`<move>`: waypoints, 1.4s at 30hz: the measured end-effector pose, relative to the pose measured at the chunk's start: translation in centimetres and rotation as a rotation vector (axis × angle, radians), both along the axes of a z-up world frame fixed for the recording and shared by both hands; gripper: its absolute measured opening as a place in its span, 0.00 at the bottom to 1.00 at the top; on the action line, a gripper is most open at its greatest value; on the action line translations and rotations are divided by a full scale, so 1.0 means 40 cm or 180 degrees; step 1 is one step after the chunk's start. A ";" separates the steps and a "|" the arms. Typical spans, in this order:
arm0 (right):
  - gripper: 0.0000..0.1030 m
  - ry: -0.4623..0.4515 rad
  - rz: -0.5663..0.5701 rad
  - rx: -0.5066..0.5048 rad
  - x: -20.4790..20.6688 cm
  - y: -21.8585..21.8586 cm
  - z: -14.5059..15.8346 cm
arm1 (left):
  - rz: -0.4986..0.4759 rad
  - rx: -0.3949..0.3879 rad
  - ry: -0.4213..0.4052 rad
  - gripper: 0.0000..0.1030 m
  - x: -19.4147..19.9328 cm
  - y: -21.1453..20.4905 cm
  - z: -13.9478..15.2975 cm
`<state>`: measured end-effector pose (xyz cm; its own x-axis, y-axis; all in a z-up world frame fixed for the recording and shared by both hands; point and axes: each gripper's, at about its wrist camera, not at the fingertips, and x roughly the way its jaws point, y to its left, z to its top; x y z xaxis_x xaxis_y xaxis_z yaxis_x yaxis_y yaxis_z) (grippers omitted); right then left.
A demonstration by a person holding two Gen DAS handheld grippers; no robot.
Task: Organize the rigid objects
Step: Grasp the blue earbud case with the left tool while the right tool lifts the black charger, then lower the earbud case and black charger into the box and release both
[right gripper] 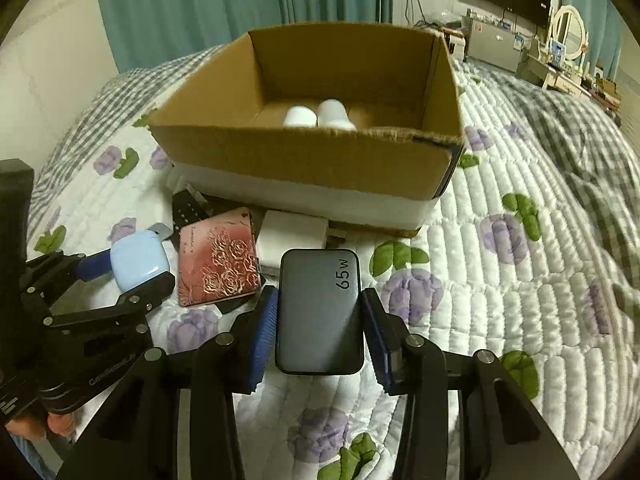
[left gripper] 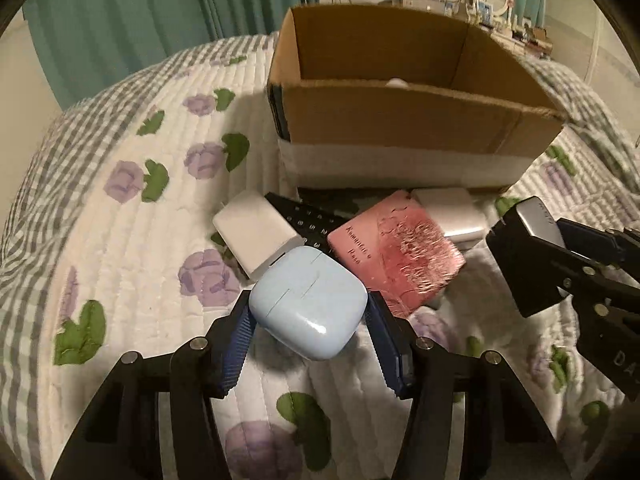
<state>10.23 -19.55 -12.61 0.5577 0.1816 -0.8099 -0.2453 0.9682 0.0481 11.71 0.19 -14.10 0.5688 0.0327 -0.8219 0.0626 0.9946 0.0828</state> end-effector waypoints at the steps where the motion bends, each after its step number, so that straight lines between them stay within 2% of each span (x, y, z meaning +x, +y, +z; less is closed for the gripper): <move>1: 0.40 -0.0039 0.0005 -0.0012 -0.006 0.001 0.012 | -0.0003 -0.0022 -0.0020 0.55 -0.004 -0.002 0.010; 15: 0.40 -0.0540 0.0052 -0.0021 -0.073 -0.014 0.210 | -0.0203 -0.0402 -0.0496 0.55 -0.063 -0.020 0.216; 20: 0.40 -0.0779 0.0077 0.0006 -0.070 -0.017 0.299 | -0.0226 -0.0340 -0.0731 0.55 -0.048 -0.032 0.299; 27: 0.40 -0.0979 0.0106 0.0007 -0.019 -0.025 0.376 | -0.0250 -0.0270 -0.0924 0.55 0.011 -0.048 0.369; 35: 0.40 -0.1086 0.0086 -0.0024 0.094 -0.043 0.408 | -0.0263 -0.0272 -0.0923 0.55 0.142 -0.060 0.378; 42: 0.40 -0.1000 0.0070 -0.0031 0.219 -0.057 0.367 | -0.0284 -0.0177 -0.0707 0.55 0.277 -0.065 0.286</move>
<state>18.98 -21.82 2.05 0.7770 0.1895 -0.6003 -0.2675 0.9626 -0.0425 22.78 -2.42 -2.66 0.7344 -0.0675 -0.6754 0.1367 0.9894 0.0498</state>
